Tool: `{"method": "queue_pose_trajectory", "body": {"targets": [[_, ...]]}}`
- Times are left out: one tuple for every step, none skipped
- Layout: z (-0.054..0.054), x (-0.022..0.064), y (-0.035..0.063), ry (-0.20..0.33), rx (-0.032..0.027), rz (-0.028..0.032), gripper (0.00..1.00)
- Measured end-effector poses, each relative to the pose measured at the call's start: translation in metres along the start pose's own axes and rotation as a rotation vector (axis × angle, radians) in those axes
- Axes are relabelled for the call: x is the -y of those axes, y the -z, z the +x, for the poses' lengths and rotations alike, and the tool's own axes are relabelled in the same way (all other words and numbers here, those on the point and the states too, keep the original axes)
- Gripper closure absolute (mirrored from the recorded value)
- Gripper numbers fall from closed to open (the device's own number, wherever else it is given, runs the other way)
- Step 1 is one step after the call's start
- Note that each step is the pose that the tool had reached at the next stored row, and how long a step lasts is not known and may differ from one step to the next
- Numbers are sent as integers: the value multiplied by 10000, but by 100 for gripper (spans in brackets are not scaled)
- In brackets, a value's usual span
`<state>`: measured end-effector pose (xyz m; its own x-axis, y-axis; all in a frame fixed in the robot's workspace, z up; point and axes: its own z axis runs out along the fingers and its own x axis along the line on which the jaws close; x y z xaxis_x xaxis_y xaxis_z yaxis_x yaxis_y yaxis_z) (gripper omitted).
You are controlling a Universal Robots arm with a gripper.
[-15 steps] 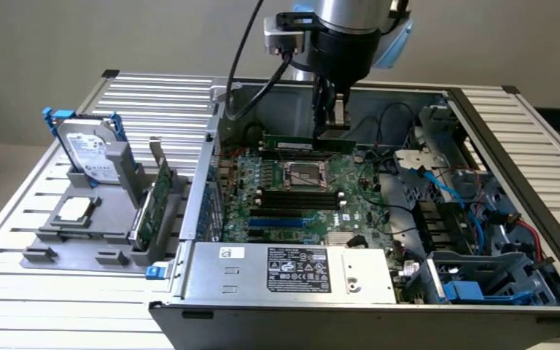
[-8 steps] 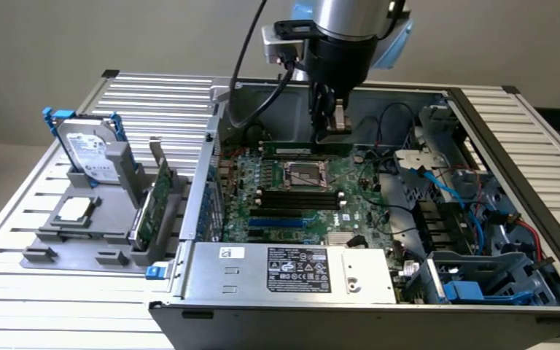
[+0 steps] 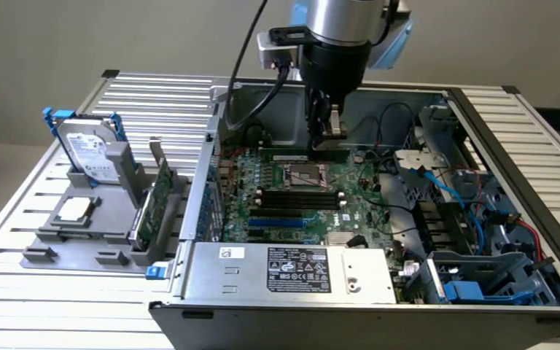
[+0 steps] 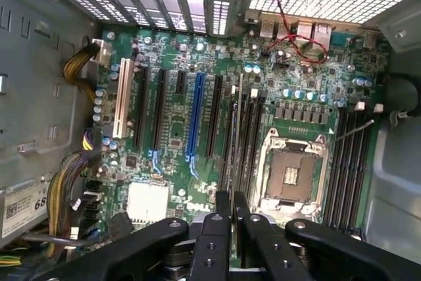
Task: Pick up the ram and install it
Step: 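Insert the ram into the slot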
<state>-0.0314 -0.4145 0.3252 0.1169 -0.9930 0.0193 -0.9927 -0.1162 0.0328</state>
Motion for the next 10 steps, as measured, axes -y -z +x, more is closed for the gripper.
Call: {"method": "queue_pose_trajectory", "body": {"targets": [[0, 1, -10, -4, -59, -1, 86], [0, 2, -24, -4, -94, -2, 86], [-1, 3, -43, -11, -105, -4, 86], [-1, 3, -61, -37, -105, -3, 86], [-2, 3, -78, -98, -103, -4, 86], [-2, 3, -96, -217, -99, -7, 86], [-2, 3, -115, -374, -93, -11, 86], [-3, 4, -133, -522, -88, -14, 86], [-3, 9, -151, -635, -86, -18, 86], [-2, 16, -169, -697, -84, -19, 86]]}}
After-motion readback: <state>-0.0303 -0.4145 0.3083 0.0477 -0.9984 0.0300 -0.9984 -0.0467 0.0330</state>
